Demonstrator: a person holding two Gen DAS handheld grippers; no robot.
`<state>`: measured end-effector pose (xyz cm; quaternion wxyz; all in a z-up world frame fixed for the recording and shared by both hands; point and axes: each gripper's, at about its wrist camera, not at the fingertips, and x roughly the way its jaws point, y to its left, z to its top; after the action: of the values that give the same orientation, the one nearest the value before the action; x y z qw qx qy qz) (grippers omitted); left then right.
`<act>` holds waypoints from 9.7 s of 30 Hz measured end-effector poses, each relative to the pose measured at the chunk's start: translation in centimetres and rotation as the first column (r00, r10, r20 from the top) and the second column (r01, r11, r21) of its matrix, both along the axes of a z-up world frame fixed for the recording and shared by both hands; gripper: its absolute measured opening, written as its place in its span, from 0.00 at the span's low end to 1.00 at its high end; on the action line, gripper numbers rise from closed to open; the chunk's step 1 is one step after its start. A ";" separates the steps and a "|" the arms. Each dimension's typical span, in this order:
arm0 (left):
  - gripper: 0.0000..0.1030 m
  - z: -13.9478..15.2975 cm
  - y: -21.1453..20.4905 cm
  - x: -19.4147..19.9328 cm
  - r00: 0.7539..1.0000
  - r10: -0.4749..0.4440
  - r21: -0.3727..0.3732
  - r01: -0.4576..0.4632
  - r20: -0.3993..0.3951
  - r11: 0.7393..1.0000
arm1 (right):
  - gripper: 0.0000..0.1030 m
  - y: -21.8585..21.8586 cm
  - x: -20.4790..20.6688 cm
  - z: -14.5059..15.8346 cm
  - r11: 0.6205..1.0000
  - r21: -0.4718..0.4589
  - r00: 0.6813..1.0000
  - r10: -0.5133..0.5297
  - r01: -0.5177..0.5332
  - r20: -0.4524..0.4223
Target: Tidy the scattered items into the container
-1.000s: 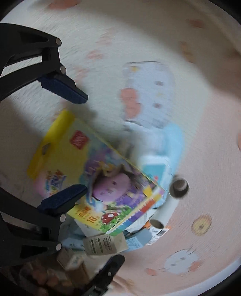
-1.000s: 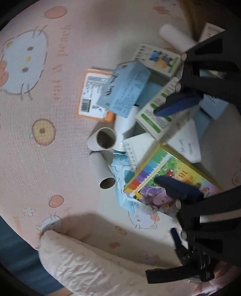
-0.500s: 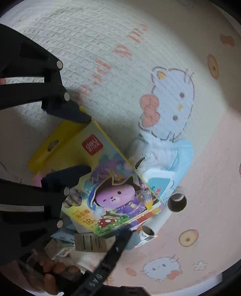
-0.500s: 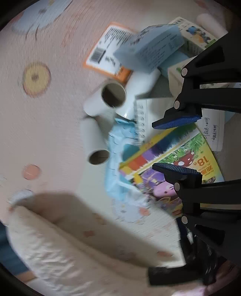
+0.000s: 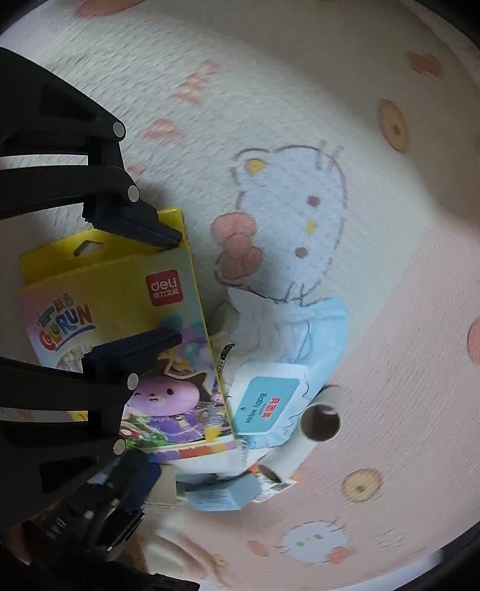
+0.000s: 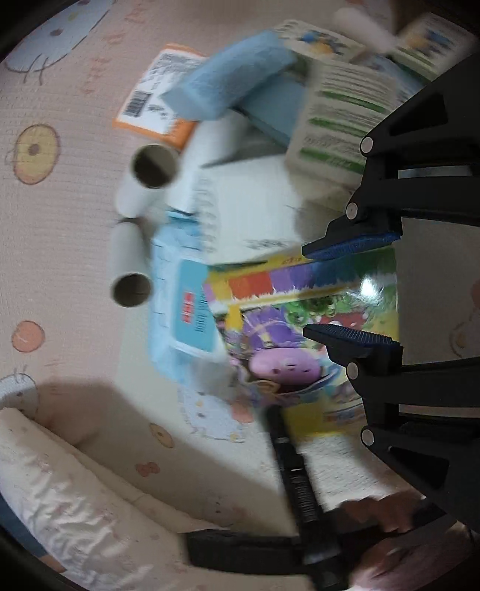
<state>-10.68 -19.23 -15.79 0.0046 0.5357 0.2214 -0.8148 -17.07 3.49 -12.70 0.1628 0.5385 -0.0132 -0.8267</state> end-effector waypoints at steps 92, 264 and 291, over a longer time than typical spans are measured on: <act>0.46 9.8 7.6 -1.1 0.935 -0.293 0.024 0.304 -0.198 0.952 | 0.39 8.0 9.2 6.4 0.912 -0.202 0.906 -0.392 0.358 -0.163; 0.36 4.0 58.5 -0.7 0.635 -0.655 0.214 0.631 0.410 0.746 | 0.18 43.5 17.6 10.0 0.868 0.295 0.824 -0.480 0.399 0.300; 0.46 -2.4 58.6 0.9 0.653 -0.524 0.218 0.493 0.546 0.842 | 0.16 46.4 16.1 5.4 0.848 0.418 0.824 -0.471 0.325 0.315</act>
<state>-9.79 39.34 -18.22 -0.1689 0.8002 0.0707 -0.5711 -0.98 49.86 -7.29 -0.1200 0.7028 -0.0148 -0.7010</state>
